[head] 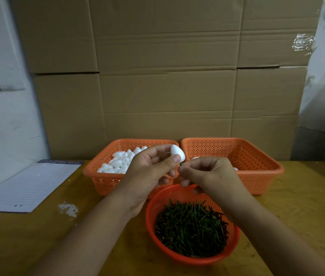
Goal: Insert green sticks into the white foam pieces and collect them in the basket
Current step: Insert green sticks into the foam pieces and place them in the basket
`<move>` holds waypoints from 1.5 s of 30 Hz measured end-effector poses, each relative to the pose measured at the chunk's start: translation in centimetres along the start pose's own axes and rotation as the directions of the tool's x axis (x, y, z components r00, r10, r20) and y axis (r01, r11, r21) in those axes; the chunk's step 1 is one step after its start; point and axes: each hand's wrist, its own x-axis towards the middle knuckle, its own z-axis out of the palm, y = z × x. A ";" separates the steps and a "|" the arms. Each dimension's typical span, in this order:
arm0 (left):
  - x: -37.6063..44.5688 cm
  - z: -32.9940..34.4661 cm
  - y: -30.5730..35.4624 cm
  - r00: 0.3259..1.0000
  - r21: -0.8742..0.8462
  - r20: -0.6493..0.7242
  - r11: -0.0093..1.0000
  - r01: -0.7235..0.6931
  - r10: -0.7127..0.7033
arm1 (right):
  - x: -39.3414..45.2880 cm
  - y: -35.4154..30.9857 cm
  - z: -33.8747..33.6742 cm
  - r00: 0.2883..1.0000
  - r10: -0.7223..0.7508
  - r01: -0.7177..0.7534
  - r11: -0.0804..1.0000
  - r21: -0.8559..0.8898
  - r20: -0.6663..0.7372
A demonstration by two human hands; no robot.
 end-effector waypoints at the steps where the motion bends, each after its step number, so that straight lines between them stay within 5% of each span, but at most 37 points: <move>1: 0.0 -0.1 0.0 1.000 -0.008 0.000 1.000 0.004 -0.004 | 0.0 0.0 0.0 1.000 0.003 -0.003 1.000 0.011 -0.006; 21: 0.0 0.4 -0.3 1.000 -0.072 -0.012 0.997 0.020 -0.021 | -0.1 0.1 0.1 0.999 -0.015 0.014 1.000 0.016 0.037; 45: 0.2 -0.8 0.0 0.998 0.147 0.038 0.988 -0.048 0.043 | 0.0 0.6 0.1 0.995 0.037 -0.042 0.998 0.054 0.093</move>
